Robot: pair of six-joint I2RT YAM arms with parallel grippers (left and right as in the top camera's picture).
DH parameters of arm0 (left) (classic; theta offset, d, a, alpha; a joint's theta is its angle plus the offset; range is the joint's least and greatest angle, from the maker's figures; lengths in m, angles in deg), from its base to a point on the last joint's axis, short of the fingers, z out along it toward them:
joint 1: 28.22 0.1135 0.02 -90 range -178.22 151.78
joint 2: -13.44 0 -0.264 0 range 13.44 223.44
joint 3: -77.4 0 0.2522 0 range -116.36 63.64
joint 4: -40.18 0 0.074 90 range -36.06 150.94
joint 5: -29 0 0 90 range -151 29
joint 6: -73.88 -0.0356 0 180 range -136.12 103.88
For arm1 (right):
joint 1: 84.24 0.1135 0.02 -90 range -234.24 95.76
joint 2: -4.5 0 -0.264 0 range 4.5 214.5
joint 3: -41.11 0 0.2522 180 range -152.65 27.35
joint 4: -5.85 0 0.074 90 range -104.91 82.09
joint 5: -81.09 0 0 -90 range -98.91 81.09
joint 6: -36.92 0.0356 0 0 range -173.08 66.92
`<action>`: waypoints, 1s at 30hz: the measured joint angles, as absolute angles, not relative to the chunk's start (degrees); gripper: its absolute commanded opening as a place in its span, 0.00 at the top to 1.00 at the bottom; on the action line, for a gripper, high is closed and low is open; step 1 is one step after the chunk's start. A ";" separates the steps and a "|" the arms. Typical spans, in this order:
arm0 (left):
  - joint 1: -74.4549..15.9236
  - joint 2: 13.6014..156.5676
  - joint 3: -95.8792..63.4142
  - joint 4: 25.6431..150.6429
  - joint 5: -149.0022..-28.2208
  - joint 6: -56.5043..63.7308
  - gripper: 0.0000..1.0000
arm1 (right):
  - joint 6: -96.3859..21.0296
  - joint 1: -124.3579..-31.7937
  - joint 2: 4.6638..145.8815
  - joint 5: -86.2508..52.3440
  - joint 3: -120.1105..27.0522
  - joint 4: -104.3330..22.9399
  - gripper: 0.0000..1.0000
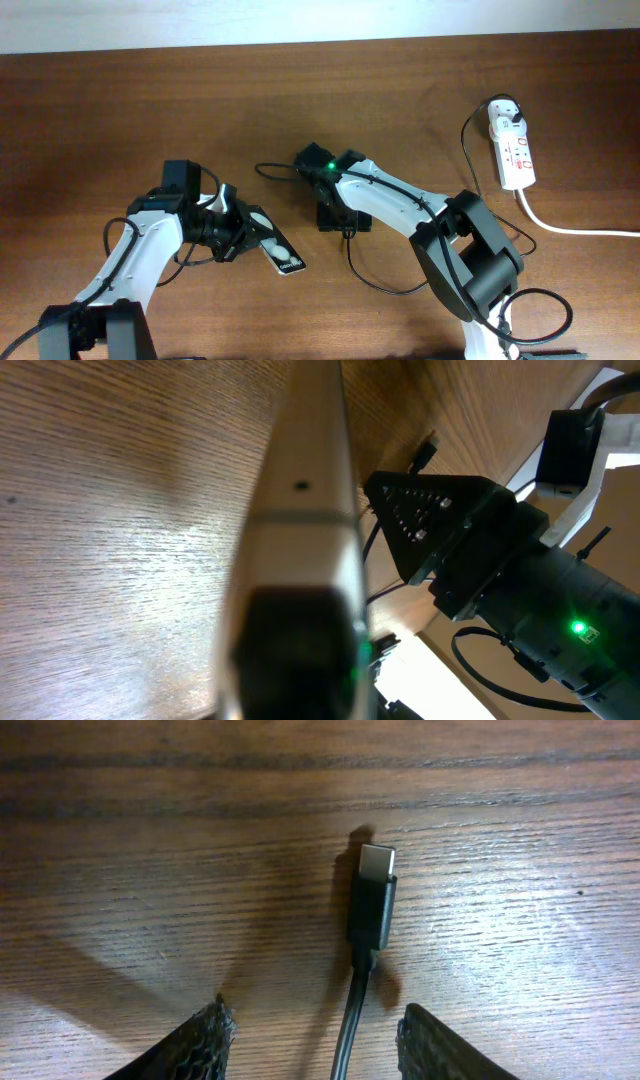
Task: Plug charger to phone and switch on socket
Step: 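Grasp the USB-C plug end of the cable with the right gripper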
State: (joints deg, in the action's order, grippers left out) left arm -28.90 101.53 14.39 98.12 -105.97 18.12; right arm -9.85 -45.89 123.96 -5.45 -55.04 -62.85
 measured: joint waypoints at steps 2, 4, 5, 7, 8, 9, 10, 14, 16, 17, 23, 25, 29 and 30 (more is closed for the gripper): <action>-28.90 101.53 14.39 98.10 -105.64 17.90 1.00 | -9.81 -45.89 123.94 -5.01 -55.04 -62.85 0.50; -28.90 101.53 14.39 98.10 -105.55 17.90 1.00 | -10.03 -45.87 123.94 -4.77 -55.04 -62.76 0.63; -28.90 101.53 14.39 98.08 -105.55 17.90 1.00 | -9.77 -45.83 123.94 -4.40 -55.02 -62.80 0.66; -28.90 101.53 14.39 98.10 -105.51 17.90 1.00 | -9.77 -45.83 123.94 -3.74 -54.98 -63.13 0.66; -28.90 101.53 14.39 98.12 -105.53 17.90 1.00 | -9.79 -45.83 123.94 -3.15 -54.93 -63.22 0.66; -28.90 101.53 14.39 98.27 -105.53 17.87 1.00 | -9.79 -45.83 123.94 -2.36 -54.93 -63.24 0.66; -28.90 101.53 14.39 98.71 -105.51 17.90 1.00 | -9.81 -45.83 123.94 -1.40 -54.93 -63.29 0.66; -28.90 101.53 14.39 99.61 -105.51 17.87 1.00 | -9.66 -45.83 123.94 0.11 -54.80 -63.24 0.82; -28.90 101.53 14.39 99.63 -105.51 17.87 1.00 | -9.83 -45.83 124.00 0.11 -54.71 -63.24 0.92; -28.90 101.53 14.39 99.76 -105.53 17.87 1.00 | -9.94 -45.83 124.00 0.13 -54.54 -63.29 0.96; -28.90 101.53 14.39 101.31 -105.51 17.83 1.00 | -9.77 -45.83 123.92 -0.55 -54.23 -63.46 0.96; -28.90 101.53 14.39 101.31 -105.49 17.83 1.00 | -9.77 -45.96 123.87 -1.71 -54.23 -63.81 0.96; -28.90 101.53 14.39 101.31 -105.44 17.81 1.00 | -10.51 -45.94 121.47 -9.34 -52.22 -65.17 0.96; -28.90 101.53 14.39 101.31 -105.35 17.70 1.00 | -11.27 -45.94 119.37 -10.98 -51.72 -65.23 0.96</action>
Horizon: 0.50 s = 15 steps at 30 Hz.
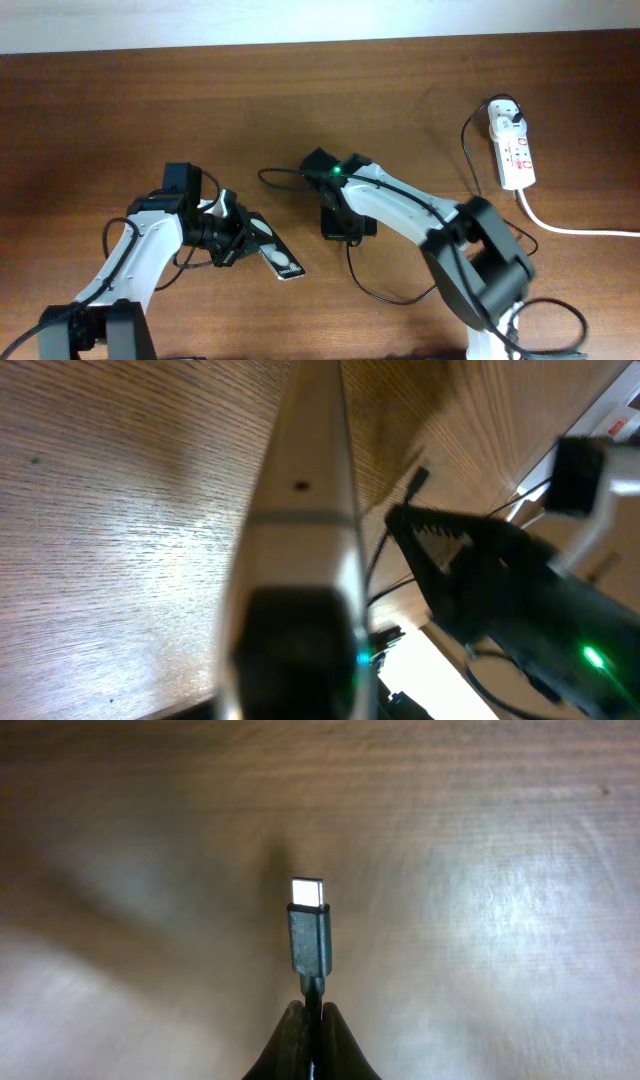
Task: Plug charger to phone and switch on socket
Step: 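Grasp the USB-C plug end of the cable with the right gripper, then raise the phone with the left gripper and bring the plug below it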
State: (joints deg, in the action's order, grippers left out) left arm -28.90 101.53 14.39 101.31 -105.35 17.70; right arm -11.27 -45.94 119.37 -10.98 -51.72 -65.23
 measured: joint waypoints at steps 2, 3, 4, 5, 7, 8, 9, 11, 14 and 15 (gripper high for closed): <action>-28.90 101.53 14.37 101.31 -105.33 17.70 1.00 | -11.93 -45.94 112.22 -13.03 -51.44 -65.78 0.96; -28.90 101.53 14.37 101.33 -105.35 17.70 1.00 | -12.41 -45.94 106.67 -13.64 -51.44 -66.37 0.96; -28.90 101.53 14.37 101.33 -105.33 17.68 1.00 | -12.83 -45.94 101.93 -13.99 -51.46 -66.89 0.96; -28.90 101.53 14.37 101.31 -105.35 17.68 1.00 | -13.02 -45.94 97.25 -14.25 -51.48 -67.92 0.96; -28.90 101.53 14.37 101.01 -105.66 17.68 1.00 | -13.26 -45.91 90.61 -14.52 -51.50 -69.84 0.96; -28.90 101.53 14.37 99.89 -106.51 17.66 1.00 | -13.26 -45.87 88.20 -14.63 -51.48 -71.42 0.96; -28.90 101.53 14.37 98.16 -108.09 17.28 1.00 | -13.24 -45.76 85.51 -14.63 -51.50 -72.57 0.96; -28.90 101.53 14.28 90.25 -115.10 16.21 1.00 | -13.24 -44.41 81.10 -14.60 -51.46 -74.37 0.96; -28.90 101.53 14.21 82.12 -124.48 15.78 1.00 | -12.96 -39.51 75.50 -15.28 -48.07 -73.45 0.96; -28.90 101.53 14.21 80.70 -126.45 15.80 1.00 | -12.06 -37.94 73.67 -15.33 -45.69 -72.12 0.96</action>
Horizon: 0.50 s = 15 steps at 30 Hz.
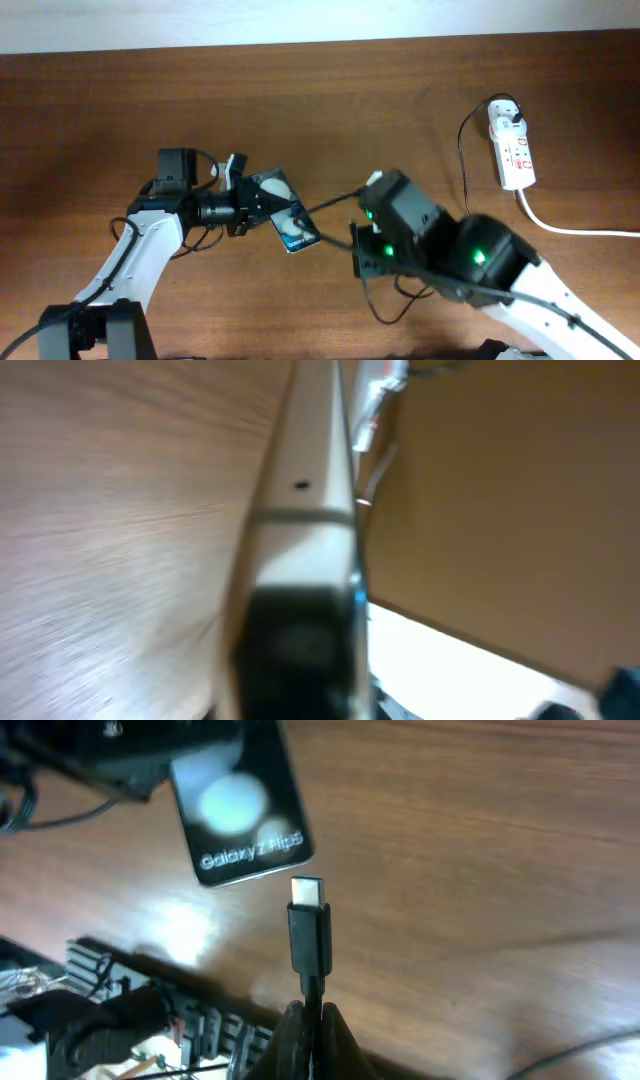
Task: Plug charger to phone and switch on socket
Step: 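Raise the phone with the left gripper and bring the plug below it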
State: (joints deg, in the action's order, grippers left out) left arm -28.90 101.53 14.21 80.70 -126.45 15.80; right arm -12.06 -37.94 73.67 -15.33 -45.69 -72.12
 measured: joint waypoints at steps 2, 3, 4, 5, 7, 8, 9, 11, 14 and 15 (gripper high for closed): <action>-28.90 101.53 14.30 76.74 -130.66 15.62 1.00 | -9.74 -35.51 70.30 -15.54 -40.66 -69.62 0.96; -28.90 101.58 14.37 72.85 -132.70 16.08 1.00 | -8.04 -34.00 66.89 -15.54 -36.51 -67.46 0.96; -28.90 101.58 14.30 69.82 -134.58 16.91 1.00 | -7.41 -33.19 65.16 -15.63 -34.78 -66.56 0.96; -28.90 101.60 14.45 65.51 -136.00 18.79 1.00 | -6.25 -31.92 62.13 -15.70 -32.22 -64.64 0.96; -28.95 101.75 14.21 57.03 -138.71 23.91 1.00 | -4.02 -29.48 57.34 -15.24 -28.62 -63.07 0.96; -29.25 101.84 14.26 52.05 -139.34 27.32 1.00 | -2.42 -27.38 54.61 -14.47 -26.23 -63.35 0.96; -29.65 101.84 14.32 49.25 -139.95 29.44 1.00 | -2.01 -26.48 53.80 -14.30 -25.60 -63.18 0.96; -31.99 101.90 14.37 40.11 -140.30 35.25 1.00 | 0.27 -22.79 52.29 -12.94 -24.05 -62.70 0.96; -35.66 101.90 14.32 27.72 -140.54 43.10 1.00 | 3.17 -17.70 52.29 -10.69 -23.61 -62.72 0.96; -35.77 101.90 14.32 26.93 -140.57 44.15 1.00 | 4.02 -16.65 52.29 -9.90 -23.61 -62.70 0.96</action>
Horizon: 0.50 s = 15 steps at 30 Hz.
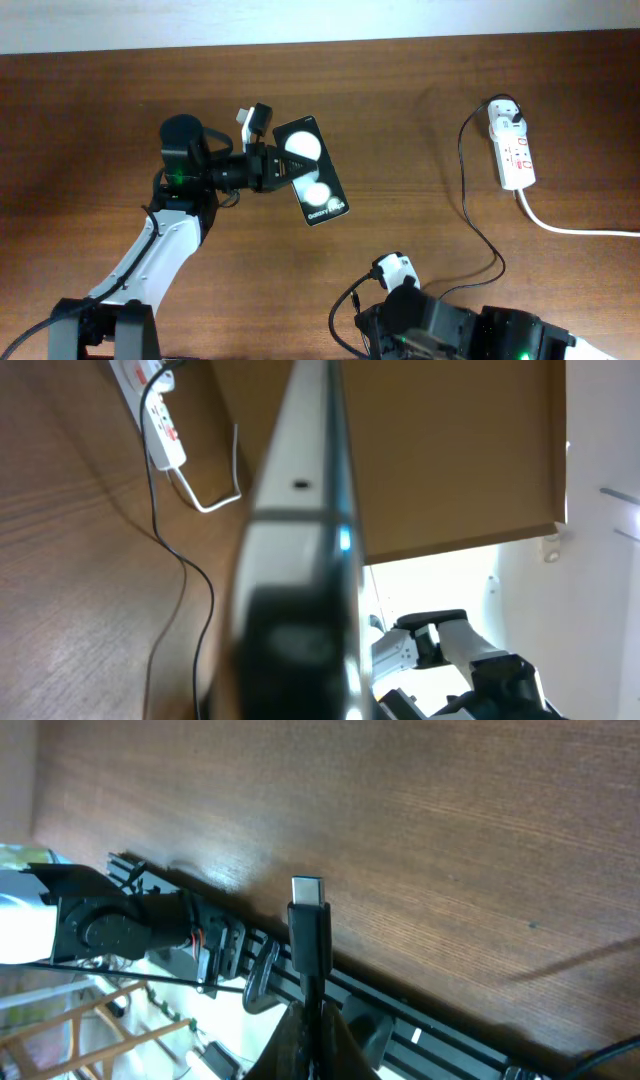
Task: Plug charger to phone and switch on socket
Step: 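Raise the phone with the left gripper and bring the plug below it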
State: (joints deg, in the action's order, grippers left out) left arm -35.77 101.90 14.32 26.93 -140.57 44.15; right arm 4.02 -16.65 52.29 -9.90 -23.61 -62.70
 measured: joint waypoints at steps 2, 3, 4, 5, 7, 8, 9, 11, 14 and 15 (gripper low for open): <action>-35.77 101.90 14.32 26.85 -140.54 46.22 1.00 | 7.06 -11.38 52.36 -7.59 -23.48 -62.56 0.96; -35.77 101.90 14.32 26.87 -140.52 46.75 1.00 | 8.35 -9.57 52.53 -6.21 -23.35 -62.46 0.96; -35.77 101.90 14.32 26.85 -140.52 46.86 1.00 | 9.16 -8.63 52.90 -5.42 -23.35 -62.41 0.96; -35.77 101.90 14.32 26.87 -140.54 47.01 1.00 | 9.99 -7.45 53.56 -4.53 -23.35 -62.13 0.96; -35.77 101.90 14.32 26.87 -140.54 47.19 1.00 | 11.50 -6.05 56.36 -3.26 -23.31 -60.97 0.96; -35.77 101.90 14.32 26.85 -140.52 47.19 1.00 | 11.72 -6.02 57.89 -2.80 -23.31 -60.49 0.96; -35.77 101.90 14.32 26.85 -140.52 47.21 1.00 | 11.83 -6.02 59.17 -2.63 -23.31 -60.25 0.96; -35.77 101.90 14.32 26.74 -140.78 47.03 1.00 | 12.13 -6.02 61.01 -2.45 -23.28 -59.68 0.96; -35.77 101.90 14.32 26.67 -141.88 45.81 1.00 | 12.44 -6.02 61.25 -2.45 -23.28 -59.68 0.96; -35.77 101.90 14.32 26.67 -142.07 45.59 1.00 | 12.48 -6.02 61.25 -2.45 -23.28 -59.68 0.96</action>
State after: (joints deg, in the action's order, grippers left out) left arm -35.77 101.90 14.32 26.67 -142.07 45.59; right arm 12.48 -6.02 61.25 -2.45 -23.28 -59.68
